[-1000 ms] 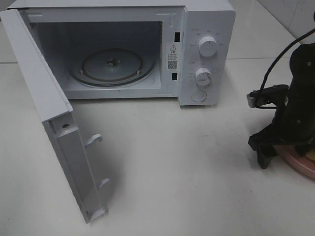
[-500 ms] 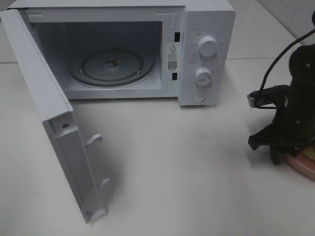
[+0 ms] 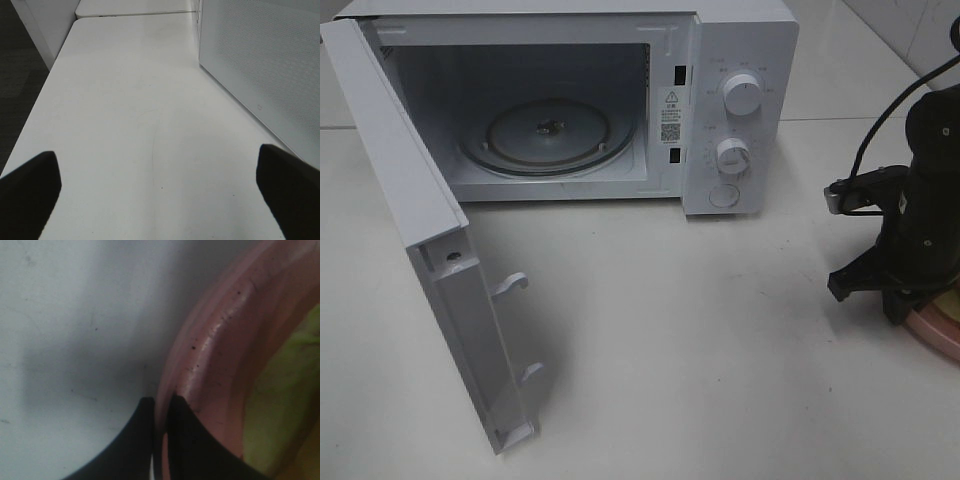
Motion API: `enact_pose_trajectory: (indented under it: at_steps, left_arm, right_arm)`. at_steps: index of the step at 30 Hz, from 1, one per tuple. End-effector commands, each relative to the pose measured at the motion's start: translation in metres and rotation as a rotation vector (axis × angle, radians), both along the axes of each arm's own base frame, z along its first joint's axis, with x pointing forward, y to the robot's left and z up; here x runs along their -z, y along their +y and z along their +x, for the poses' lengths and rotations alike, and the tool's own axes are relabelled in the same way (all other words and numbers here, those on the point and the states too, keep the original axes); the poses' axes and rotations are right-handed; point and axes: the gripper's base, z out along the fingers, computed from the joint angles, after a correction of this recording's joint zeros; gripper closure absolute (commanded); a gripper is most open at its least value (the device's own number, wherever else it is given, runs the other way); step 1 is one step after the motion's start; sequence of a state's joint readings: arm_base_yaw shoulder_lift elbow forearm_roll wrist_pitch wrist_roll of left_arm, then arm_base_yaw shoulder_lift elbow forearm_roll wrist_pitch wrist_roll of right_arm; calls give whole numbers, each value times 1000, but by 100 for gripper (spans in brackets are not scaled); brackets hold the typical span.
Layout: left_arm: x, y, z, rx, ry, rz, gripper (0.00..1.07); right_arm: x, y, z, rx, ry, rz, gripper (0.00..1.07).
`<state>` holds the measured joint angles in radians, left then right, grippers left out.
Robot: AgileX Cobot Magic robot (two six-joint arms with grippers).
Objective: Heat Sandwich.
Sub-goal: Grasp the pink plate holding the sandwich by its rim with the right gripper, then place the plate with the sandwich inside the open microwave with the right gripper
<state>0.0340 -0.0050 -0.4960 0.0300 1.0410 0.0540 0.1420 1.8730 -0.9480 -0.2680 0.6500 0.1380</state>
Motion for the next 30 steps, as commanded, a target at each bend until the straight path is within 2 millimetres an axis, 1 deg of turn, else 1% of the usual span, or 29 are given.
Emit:
enact_pose_trajectory:
  at_steps: [1, 6, 13, 20, 25, 30]
  left_arm:
    - [0, 0, -4, -4, -30, -5, 7]
    - [0, 0, -4, -4, -30, -5, 7]
    - [0, 0, -4, -4, -30, -5, 7]
    - [0, 0, -4, -4, -30, -5, 7]
    - [0, 0, -4, -4, -30, -5, 7]
    - [0, 0, -4, -4, -30, -5, 7]
  right_arm:
    - [2, -1, -3, 30, 24, -6, 107]
    - [0, 0, -4, 16, 31, -42, 107]
    - [-1, 9, -6, -10, 33, -103, 107]
    - [-3, 10, -8, -2, 45, -131, 107]
    - [-16, 11, -10, -16, 12, -175, 107]
    - [-23, 13, -13, -18, 12, -190, 107]
